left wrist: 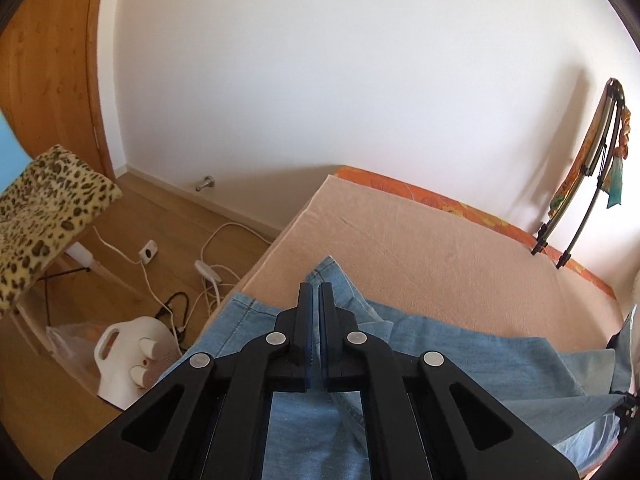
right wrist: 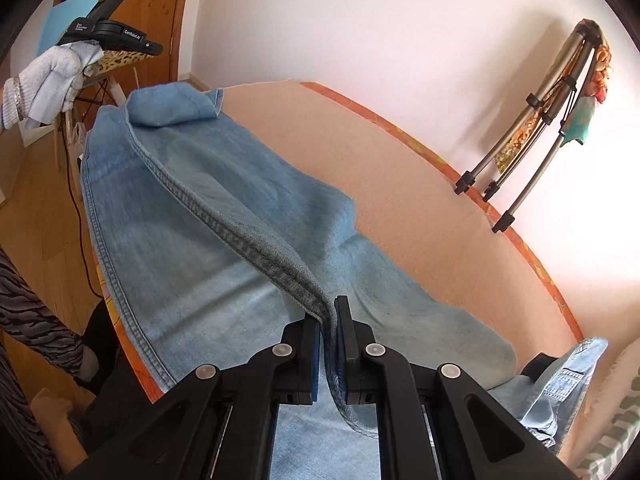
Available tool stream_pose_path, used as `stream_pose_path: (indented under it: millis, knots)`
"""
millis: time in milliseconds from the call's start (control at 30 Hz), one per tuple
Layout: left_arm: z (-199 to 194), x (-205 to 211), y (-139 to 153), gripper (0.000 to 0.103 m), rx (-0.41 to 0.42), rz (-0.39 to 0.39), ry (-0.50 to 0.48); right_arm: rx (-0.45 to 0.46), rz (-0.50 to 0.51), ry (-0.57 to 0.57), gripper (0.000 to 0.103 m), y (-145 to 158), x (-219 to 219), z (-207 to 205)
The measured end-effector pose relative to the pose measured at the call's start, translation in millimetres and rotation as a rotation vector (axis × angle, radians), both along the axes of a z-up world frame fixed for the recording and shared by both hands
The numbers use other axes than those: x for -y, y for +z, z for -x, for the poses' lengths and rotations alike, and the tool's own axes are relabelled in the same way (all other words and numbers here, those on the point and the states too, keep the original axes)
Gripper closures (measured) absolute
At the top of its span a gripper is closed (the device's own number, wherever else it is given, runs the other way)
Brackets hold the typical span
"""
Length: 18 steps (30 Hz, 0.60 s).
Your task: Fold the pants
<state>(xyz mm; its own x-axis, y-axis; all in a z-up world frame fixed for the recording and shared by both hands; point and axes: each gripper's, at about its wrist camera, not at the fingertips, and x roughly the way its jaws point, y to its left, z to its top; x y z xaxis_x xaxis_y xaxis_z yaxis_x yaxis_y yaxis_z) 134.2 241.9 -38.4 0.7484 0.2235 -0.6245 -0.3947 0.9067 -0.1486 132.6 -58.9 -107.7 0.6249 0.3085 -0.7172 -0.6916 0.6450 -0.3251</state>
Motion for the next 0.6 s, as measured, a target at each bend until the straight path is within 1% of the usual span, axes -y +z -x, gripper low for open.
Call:
stream_pose_path:
  millis: [67,133,167,233,267,300,367,400,467,600]
  knots:
    - [14.7,-8.6,-3.7,0.102,0.012,0.022,-0.003,0.030,0.001,0.011,0.099,9.0,-3.6,12.1]
    - [20.2,-14.6,-18.4,0.102,-0.029,0.052,-0.023,0.051,0.042,0.026,0.099,5.3,-8.3,22.4]
    - [17.9,-14.8,-26.4,0.102,-0.059,0.070,-0.050,0.045,0.052,0.030,0.099,0.9,-9.3,25.2]
    - [15.2,-16.5,-40.4,0.097,-0.099,0.107,-0.059,0.013,0.065,0.027,0.099,-10.2,-9.5,26.3]
    - [11.8,-19.3,-47.1,0.084,-0.106,0.164,-0.071,0.001,0.071,0.024,0.099,-16.0,-9.0,26.3]
    - [7.3,-22.4,-53.5,0.071,-0.104,0.237,-0.090,-0.009,0.074,0.020,0.099,-20.3,-8.9,26.4]
    - [-2.9,-25.0,-63.6,0.061,-0.101,0.342,-0.100,-0.022,0.077,0.015,0.099,-26.6,-8.7,27.9]
    - [-10.1,-25.5,-68.7,0.058,-0.111,0.387,-0.102,-0.023,0.079,0.015,0.099,-28.5,-9.7,29.2]
    - [-22.9,-31.0,-78.8,0.051,-0.134,0.459,-0.074,-0.022,0.084,0.016,0.099,-30.6,-9.0,30.5]
    - [-41.7,-38.5,-100.8,0.051,-0.166,0.562,-0.023,-0.034,0.074,0.012,0.099,-30.4,-6.5,29.2]
